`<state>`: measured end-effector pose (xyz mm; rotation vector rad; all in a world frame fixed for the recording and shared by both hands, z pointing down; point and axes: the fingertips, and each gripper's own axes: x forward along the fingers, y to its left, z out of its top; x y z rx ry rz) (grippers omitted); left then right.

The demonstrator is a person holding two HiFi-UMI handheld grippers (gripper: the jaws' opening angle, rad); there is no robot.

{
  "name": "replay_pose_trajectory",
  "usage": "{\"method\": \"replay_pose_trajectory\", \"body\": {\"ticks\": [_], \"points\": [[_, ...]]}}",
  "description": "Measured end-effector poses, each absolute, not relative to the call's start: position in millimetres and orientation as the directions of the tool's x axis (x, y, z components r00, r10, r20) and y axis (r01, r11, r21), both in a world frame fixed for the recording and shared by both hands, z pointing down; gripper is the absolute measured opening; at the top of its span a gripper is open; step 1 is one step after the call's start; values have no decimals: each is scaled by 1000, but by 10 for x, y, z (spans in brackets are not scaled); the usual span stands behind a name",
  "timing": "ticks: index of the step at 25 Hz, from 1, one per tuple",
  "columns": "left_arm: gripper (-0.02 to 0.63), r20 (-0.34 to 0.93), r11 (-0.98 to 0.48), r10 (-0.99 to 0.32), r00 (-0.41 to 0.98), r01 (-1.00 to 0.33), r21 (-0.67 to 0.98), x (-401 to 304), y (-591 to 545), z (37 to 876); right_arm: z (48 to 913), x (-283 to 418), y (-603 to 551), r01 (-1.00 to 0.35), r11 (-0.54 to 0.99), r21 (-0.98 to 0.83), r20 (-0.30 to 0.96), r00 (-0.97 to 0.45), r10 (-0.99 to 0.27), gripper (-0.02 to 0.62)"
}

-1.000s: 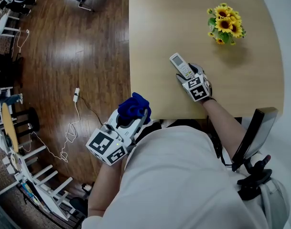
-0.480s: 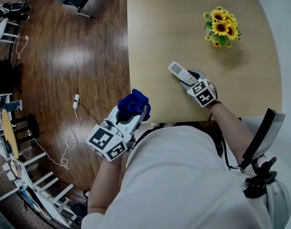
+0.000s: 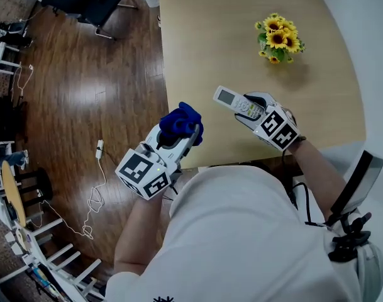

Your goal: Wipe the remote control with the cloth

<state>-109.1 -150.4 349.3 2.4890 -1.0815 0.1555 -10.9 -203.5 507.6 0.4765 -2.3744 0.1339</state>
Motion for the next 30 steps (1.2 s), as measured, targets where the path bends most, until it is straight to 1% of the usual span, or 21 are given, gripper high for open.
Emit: {"method": "replay_pose_trajectory", "body": {"ticks": [5,9,12,16,20,24,30], "points": [[109,205,-704,-605,770,-637,314,-714,-1752,3335,4760,-254,-2016,-342,938,51,654,-699,-290,258],[109,160,-790,-514,842,-538,295,-224,-1890,3376,4650,-280,-1995,-328,942,70,652,-700,-292,258],[109,172,-813,-466,868,-497,305,54,-1987,3481,4581,-318,-1990,-320,943,86,648,-701,-297,259],[109,166,-819,-423,891,-454,350,253,-2048,3618,4526,-363,-1983,-326,941,85,642,-705,-302,259],[109,190,-826,-411,892,-452,336,314,-2034,3733,4531,-336,-1965,-339,937,81,642,-701,-309,258],[109,235,-834,-424,875,-478,275,240,-2062,3843,4580,-261,-1958,-354,933,69,644,-698,-313,259],[109,265,-799,-497,827,-555,232,-131,-2214,3923,4600,-184,-1950,-352,933,79,652,-690,-316,258]]}}
